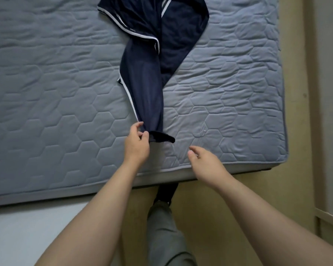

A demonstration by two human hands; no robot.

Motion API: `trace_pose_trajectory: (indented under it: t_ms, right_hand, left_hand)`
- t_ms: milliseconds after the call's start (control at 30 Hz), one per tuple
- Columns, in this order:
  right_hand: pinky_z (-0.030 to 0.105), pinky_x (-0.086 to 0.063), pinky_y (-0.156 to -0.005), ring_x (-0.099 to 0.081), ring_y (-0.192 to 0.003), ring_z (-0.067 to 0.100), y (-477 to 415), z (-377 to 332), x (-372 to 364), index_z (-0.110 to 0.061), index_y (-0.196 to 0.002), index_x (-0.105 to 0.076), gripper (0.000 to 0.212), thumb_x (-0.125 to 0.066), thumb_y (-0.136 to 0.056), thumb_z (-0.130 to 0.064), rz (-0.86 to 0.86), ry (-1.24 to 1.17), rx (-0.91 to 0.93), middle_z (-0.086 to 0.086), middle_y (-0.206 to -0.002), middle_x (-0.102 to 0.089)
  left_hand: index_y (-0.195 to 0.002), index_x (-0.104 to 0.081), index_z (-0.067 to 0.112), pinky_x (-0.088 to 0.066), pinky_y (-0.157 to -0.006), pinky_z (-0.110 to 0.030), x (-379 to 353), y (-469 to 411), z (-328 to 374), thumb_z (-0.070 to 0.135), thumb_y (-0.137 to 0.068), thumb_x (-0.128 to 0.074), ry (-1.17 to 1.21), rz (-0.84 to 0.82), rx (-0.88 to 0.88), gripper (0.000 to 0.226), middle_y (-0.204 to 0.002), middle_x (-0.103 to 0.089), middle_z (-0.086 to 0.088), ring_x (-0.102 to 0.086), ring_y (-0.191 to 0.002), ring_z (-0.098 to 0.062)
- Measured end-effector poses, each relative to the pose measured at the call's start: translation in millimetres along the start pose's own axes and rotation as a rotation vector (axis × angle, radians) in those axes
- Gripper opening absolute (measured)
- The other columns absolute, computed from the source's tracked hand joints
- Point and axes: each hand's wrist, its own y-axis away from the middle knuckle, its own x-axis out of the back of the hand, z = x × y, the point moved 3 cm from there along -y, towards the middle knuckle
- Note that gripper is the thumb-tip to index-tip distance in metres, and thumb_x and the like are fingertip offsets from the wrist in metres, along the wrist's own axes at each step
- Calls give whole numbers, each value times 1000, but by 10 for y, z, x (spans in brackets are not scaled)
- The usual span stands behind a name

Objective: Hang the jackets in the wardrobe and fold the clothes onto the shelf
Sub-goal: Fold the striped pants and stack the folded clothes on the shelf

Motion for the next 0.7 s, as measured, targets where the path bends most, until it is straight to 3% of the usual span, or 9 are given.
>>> trace_pose_trajectory:
  t_ms: [67, 133, 233, 267, 367, 467, 567, 633, 700]
  right_hand:
    - [31, -41, -94, -56, -119, 27, 195, -111, 61, -11, -126, -62, 39, -37, -107, -34, 16, -65, 2, 7, -123, -66]
    - [31, -42, -83, -60, -104, 26, 464, -244, 165, -12, -102, -65, 39, -37, -106, -39, 38, -190, -7, 4, -98, -67]
    - [43, -52, -93, -64, -102, 28, 899, -438, 350, -4, -119, -63, 55, -37, -104, -50, 0, -518, -82, 12, -114, -66]
    - [41, -55, -87, -66, -96, 24, 1068, -509, 424, -8, -122, -62, 55, -37, -103, -54, -37, -642, -115, 11, -114, -66]
    - [27, -52, -62, -67, -74, 17, 1570, -692, 628, -16, -111, -65, 49, -43, -100, -58, -219, -1048, -154, 5, -91, -71]
    - [27, -56, -60, -68, -65, 22, 1999, -838, 831, -7, -95, -67, 41, -46, -102, -41, -341, -1212, -98, 11, -77, -71]
    - [37, -50, -73, -60, -75, 32, 2376, -961, 1102, -2, -87, -61, 17, -45, -93, -3, -201, -1111, 44, 20, -85, -60]
    - [43, -49, -83, -59, -87, 34, 2571, -1004, 1325, -1, -103, -65, 38, -37, -83, 17, -61, -1087, 180, 22, -97, -61]
    - [45, -55, -84, -65, -87, 34, 2785, -1037, 1529, -8, -113, -68, 58, -32, -79, 22, 4, -1059, 306, 20, -100, -68]
  left_hand:
    - [-124, -63, 23, -47, -84, -15, 118, 277, 236, 23, -102, -53, 135, -58, 3, 24, -106, -68, 11, -63, -97, -4]
    - [-103, -71, 27, -48, -75, -8, 260, 596, 515, 29, -98, -61, 302, -121, 80, 12, -100, -72, 17, -67, -94, 3]
    - [-87, -78, 21, -52, -76, -22, 478, 1095, 1015, 27, -91, -70, 428, -249, 161, 10, -89, -78, 2, -72, -83, -9]
    - [-86, -78, 17, -53, -77, -27, 559, 1274, 1189, 23, -90, -70, 464, -287, 153, 11, -88, -77, -3, -71, -81, -14]
    - [-90, -80, 14, -55, -76, -29, 824, 1847, 1741, 14, -89, -68, 555, -412, 50, 12, -94, -77, -11, -73, -82, -20]
    - [-95, -80, 17, -56, -67, -24, 1070, 2421, 2195, 13, -81, -72, 530, -478, -64, 17, -95, -76, -12, -73, -82, -23]
    - [-79, -80, 18, -45, -56, -21, 1288, 2795, 2446, 14, -70, -73, 437, -382, -88, 12, -79, -73, -7, -66, -70, -18]
    - [-73, -77, 17, -40, -54, -24, 1363, 2933, 2526, 30, -73, -73, 415, -349, 0, 14, -73, -69, -3, -60, -66, -17]
    - [-75, -73, 14, -42, -54, -25, 1351, 2986, 2546, 48, -90, -61, 414, -311, 158, 40, -67, -63, -1, -57, -61, -17]
